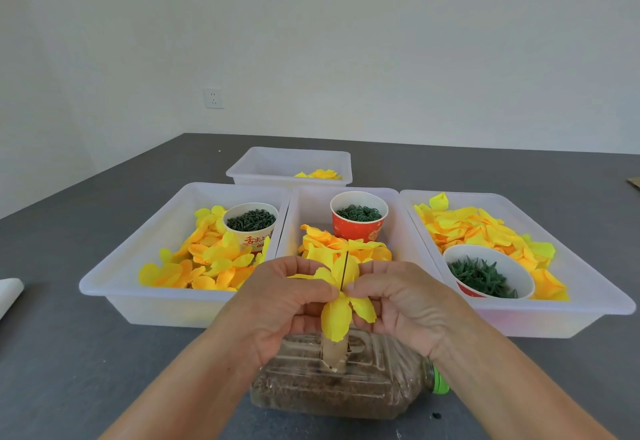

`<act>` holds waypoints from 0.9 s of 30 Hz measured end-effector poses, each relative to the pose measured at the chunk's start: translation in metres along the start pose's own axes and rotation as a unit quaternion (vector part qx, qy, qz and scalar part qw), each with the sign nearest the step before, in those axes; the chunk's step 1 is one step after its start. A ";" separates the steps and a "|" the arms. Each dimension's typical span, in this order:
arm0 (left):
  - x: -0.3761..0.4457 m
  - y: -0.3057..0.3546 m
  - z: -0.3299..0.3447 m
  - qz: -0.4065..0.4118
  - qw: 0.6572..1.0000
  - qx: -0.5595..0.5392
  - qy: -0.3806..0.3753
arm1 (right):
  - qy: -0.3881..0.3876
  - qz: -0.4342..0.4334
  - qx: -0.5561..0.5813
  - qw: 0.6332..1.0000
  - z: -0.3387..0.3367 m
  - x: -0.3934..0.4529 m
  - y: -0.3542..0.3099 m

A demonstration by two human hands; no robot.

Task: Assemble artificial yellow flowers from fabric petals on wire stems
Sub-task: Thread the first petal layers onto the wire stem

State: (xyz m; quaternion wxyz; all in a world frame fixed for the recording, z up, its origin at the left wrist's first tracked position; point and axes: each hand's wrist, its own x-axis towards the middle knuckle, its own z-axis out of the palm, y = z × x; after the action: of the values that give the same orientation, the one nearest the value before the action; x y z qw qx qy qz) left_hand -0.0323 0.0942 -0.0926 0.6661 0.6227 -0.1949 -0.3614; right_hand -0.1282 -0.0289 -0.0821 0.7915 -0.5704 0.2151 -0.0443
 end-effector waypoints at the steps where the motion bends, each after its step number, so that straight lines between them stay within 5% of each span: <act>1: 0.000 0.000 0.000 0.001 1.000 0.001 -0.001 | -0.001 0.000 -0.003 1.000 -0.001 0.000 0.000; 12: 0.002 0.001 -0.005 -0.059 0.996 -0.030 -0.055 | 0.015 0.028 -0.012 0.999 -0.002 0.004 0.001; 27: 0.007 -0.004 -0.008 -0.038 0.998 0.050 -0.008 | 0.066 0.007 -0.109 0.992 -0.002 0.008 0.006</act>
State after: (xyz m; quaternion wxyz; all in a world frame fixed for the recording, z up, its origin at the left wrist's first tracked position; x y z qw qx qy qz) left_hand -0.0230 0.0953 -0.0992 0.6181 0.6592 -0.1941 -0.3816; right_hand -0.1229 -0.0311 -0.0907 0.7087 -0.6476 0.2750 -0.0524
